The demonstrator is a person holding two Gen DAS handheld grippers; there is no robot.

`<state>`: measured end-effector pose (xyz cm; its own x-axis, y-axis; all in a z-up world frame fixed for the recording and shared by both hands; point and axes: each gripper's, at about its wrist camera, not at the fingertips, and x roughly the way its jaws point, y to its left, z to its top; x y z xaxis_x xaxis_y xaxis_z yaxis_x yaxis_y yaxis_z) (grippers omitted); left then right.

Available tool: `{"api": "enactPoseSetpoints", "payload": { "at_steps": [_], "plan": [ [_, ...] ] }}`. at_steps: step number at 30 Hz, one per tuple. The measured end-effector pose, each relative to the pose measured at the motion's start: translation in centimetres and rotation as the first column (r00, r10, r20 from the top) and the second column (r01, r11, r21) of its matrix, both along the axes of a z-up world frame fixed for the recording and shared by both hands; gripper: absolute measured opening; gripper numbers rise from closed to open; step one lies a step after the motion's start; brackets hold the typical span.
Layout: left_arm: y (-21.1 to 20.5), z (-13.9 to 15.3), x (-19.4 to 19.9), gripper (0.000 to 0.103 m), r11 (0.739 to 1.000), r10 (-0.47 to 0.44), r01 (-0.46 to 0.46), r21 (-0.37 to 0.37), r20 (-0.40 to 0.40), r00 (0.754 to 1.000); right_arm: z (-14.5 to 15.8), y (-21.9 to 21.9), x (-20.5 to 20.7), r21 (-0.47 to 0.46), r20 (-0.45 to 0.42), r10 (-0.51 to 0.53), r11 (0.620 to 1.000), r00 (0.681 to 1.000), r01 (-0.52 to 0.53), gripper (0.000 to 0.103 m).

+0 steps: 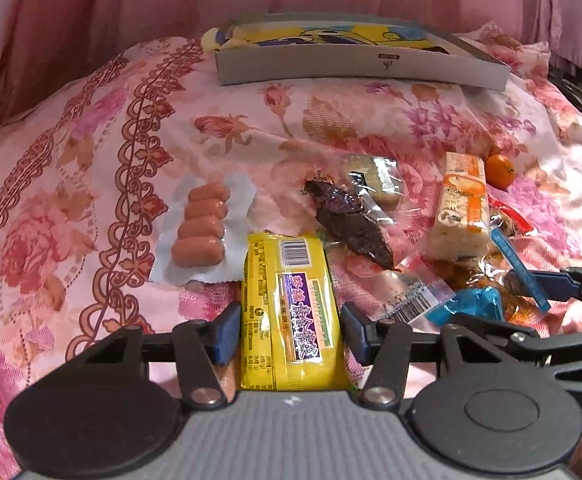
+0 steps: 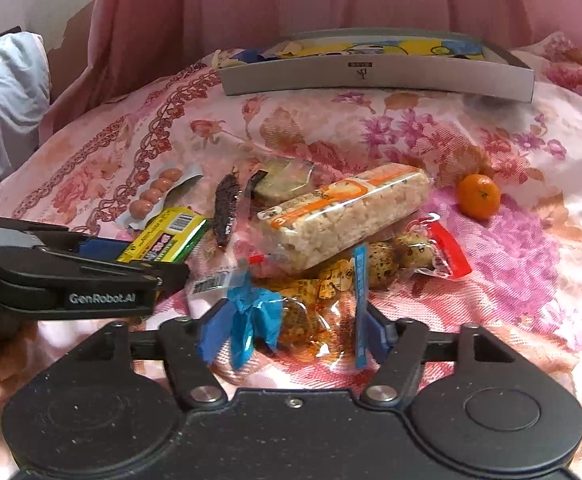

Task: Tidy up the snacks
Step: 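Grasp the yellow wafer bar with left tool while right tool grasps blue-wrapped candy bag, then carry yellow bar and candy bag toward the grey tray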

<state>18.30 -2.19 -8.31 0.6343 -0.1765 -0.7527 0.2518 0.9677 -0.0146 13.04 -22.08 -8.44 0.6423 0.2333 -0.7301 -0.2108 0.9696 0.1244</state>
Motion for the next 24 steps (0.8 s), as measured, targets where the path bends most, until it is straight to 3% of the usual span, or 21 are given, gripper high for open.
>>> {"api": "enactPoseSetpoints", "payload": {
  "at_steps": [1, 13, 24],
  "plan": [
    [0.0, 0.0, -0.1, 0.053, 1.000, -0.004, 0.004, 0.002, 0.000, 1.000, 0.1, 0.0, -0.1, -0.001, 0.000, 0.000, 1.000, 1.000, 0.000, 0.063],
    [0.3, 1.4, -3.7, 0.053, 0.995, 0.008, -0.016, -0.094, -0.084, 0.996, 1.7, 1.1, -2.8, -0.078, 0.037, 0.028, 0.997, 0.999, -0.025, 0.055],
    [1.1, 2.3, -6.0, 0.052, 0.983, 0.049, -0.069, -0.172, -0.117, 0.992, 2.9, 2.1, -6.0, -0.258, 0.104, 0.098, 0.964, 0.990, -0.069, 0.054]
  ]
}}
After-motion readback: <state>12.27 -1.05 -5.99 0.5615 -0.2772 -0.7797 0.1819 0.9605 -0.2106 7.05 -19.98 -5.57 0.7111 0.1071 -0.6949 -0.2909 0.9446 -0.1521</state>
